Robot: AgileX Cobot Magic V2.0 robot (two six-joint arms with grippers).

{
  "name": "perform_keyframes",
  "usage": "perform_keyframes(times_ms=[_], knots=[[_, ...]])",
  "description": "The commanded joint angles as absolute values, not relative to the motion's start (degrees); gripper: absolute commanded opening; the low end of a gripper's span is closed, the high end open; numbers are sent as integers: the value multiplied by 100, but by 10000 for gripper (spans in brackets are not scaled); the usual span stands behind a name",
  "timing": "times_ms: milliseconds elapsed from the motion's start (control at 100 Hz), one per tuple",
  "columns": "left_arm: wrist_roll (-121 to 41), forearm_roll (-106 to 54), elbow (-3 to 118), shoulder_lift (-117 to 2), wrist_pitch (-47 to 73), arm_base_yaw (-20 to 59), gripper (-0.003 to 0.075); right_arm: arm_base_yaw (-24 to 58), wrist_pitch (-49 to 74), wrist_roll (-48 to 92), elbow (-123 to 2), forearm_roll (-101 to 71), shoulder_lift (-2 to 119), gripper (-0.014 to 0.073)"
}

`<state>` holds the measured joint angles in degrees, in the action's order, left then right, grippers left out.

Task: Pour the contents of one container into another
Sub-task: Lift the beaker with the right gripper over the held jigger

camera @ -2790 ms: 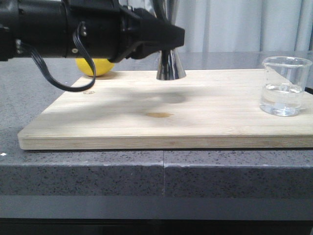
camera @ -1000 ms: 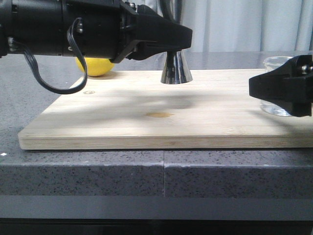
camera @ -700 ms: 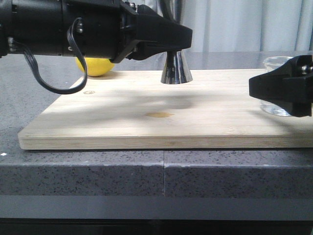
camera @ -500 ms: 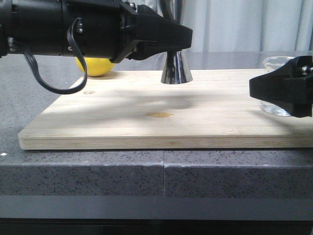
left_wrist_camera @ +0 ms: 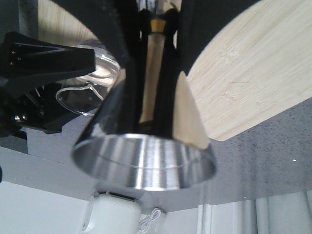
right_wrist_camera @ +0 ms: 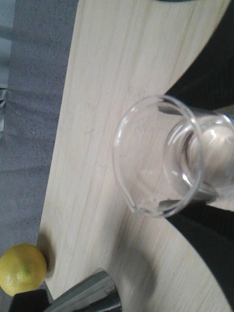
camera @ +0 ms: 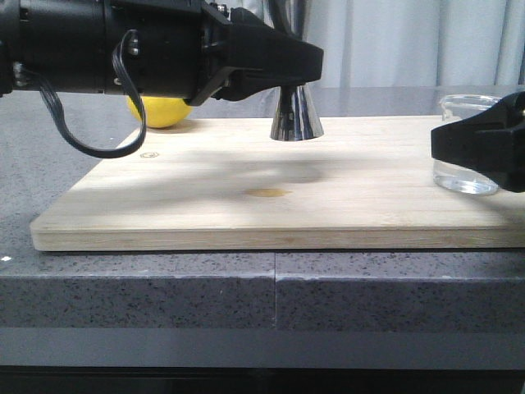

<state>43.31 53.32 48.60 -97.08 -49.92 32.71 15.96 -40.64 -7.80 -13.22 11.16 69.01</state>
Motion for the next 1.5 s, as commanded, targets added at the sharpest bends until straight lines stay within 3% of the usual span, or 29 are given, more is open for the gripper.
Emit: perform_keyframes(times_ms=[0,480,1210,1490], knots=[[4370,5104,5013,-9421,-5469,3282,-21,1604,-4484,-728,-1459,1059,6849,272],[4565,5401,5013,-9421,-5479,3282,-21,1604,-4751,-728,-1643,1059,6849,272],[4619,5633,5013,-9421,-5479,3282,-21,1616,-2102,-738,-4102,2408,6435,272],[4619,5694,5013,-9421,-5448,3282,-21,2133,-1228,-738,-4598,2814,6116,272]])
